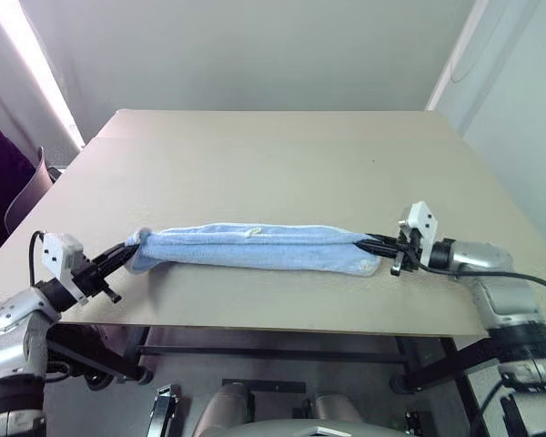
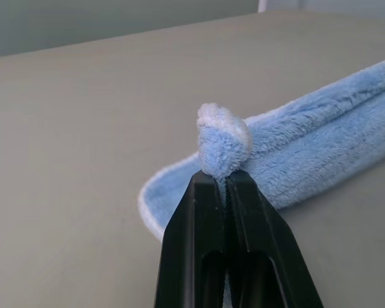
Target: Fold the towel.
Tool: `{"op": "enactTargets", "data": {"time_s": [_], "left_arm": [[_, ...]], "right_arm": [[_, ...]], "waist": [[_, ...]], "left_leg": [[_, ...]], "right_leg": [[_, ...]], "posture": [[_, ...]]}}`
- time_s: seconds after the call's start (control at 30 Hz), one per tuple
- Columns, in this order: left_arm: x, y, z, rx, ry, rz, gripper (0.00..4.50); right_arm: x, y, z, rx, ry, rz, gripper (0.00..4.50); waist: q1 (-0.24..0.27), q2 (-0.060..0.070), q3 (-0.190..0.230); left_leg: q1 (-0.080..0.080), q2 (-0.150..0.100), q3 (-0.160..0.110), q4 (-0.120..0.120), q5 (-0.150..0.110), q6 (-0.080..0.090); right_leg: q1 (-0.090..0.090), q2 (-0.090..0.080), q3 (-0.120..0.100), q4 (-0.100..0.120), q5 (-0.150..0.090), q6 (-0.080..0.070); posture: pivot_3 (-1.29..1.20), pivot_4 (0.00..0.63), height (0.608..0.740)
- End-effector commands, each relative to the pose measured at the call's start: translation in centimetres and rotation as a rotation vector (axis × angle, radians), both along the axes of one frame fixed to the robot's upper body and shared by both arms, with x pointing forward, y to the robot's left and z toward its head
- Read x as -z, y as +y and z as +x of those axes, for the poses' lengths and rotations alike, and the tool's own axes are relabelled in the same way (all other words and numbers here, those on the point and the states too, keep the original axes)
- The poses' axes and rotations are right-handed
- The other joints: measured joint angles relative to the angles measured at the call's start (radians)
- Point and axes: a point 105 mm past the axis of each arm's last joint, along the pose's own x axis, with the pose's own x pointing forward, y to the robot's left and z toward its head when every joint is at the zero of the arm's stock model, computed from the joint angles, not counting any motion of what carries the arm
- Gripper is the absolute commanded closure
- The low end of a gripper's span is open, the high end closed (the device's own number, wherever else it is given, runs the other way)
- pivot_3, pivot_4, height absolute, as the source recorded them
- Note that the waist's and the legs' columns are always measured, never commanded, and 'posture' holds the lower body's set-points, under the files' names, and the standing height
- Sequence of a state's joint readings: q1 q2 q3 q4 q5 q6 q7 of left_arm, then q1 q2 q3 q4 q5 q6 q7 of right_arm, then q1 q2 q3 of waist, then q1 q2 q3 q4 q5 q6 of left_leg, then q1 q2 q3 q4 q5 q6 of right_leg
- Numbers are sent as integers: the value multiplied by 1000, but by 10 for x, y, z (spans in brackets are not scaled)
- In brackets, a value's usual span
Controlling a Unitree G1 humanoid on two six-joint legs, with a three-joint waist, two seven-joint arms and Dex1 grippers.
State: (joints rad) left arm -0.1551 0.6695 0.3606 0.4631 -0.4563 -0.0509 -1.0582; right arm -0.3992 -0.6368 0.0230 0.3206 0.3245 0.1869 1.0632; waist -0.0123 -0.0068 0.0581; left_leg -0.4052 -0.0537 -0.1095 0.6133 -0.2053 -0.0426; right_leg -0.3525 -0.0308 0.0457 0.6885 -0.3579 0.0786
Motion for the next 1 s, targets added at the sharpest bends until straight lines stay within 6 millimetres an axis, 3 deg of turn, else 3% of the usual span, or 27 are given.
{"op": "enactTargets", "data": {"time_s": [0.03,0.2,0.3,0.43,0.47,0.6,0.67,0.73,0.87,1.0], "left_arm": [[-3,15,16,-88,-5,9,4500],[0,11,41,-109,-1,-15,4500],[6,6,49,-101,29,-42,3745],[17,0,51,-83,77,-67,2364],[19,0,50,-86,81,-80,1924],[13,10,53,-159,45,-130,469],[8,17,54,-199,28,-146,0],[3,18,51,-179,5,-149,0],[-11,25,43,-186,-48,-150,0],[-27,12,25,-76,-55,-162,0]], "right_arm": [[4,-8,22,95,-7,-29,4473],[19,4,39,116,19,-38,4473],[23,10,51,152,19,-32,4500],[25,18,61,173,14,-25,4500],[24,19,64,184,9,-22,3969],[17,21,70,211,-19,12,2662],[12,21,70,199,-8,37,1952],[5,17,69,198,34,91,1245],[-12,-1,67,259,137,187,1245],[-25,-14,50,263,338,322,1245]], "waist": [[-2,0,0],[-4,0,0],[-6,0,0],[-10,0,0],[-10,0,0],[-11,0,0],[-11,0,0],[-11,0,0],[-10,0,0],[-11,0,0]], "left_leg": [[0,0,0,0,0,0],[1,0,0,1,0,0],[1,-1,0,1,0,0],[1,0,0,1,1,0],[1,0,0,1,1,0],[1,0,0,2,1,-1],[1,0,0,2,1,-1],[1,-1,-1,3,2,-2],[1,-1,-1,3,2,-2],[-1,0,0,2,2,-2]], "right_leg": [[0,0,0,0,0,0],[0,1,0,2,1,1],[0,1,0,2,2,2],[-1,1,0,4,2,2],[-1,1,0,5,2,2],[-1,1,0,8,2,2],[-2,1,0,9,2,2],[-2,1,0,10,2,2],[-2,1,0,10,2,1],[-2,0,1,10,2,1]], "posture": [[0,0,740],[0,0,740],[0,0,740],[0,0,740],[0,0,740],[0,0,740],[0,0,740],[0,0,740],[0,0,740],[0,0,740]]}}
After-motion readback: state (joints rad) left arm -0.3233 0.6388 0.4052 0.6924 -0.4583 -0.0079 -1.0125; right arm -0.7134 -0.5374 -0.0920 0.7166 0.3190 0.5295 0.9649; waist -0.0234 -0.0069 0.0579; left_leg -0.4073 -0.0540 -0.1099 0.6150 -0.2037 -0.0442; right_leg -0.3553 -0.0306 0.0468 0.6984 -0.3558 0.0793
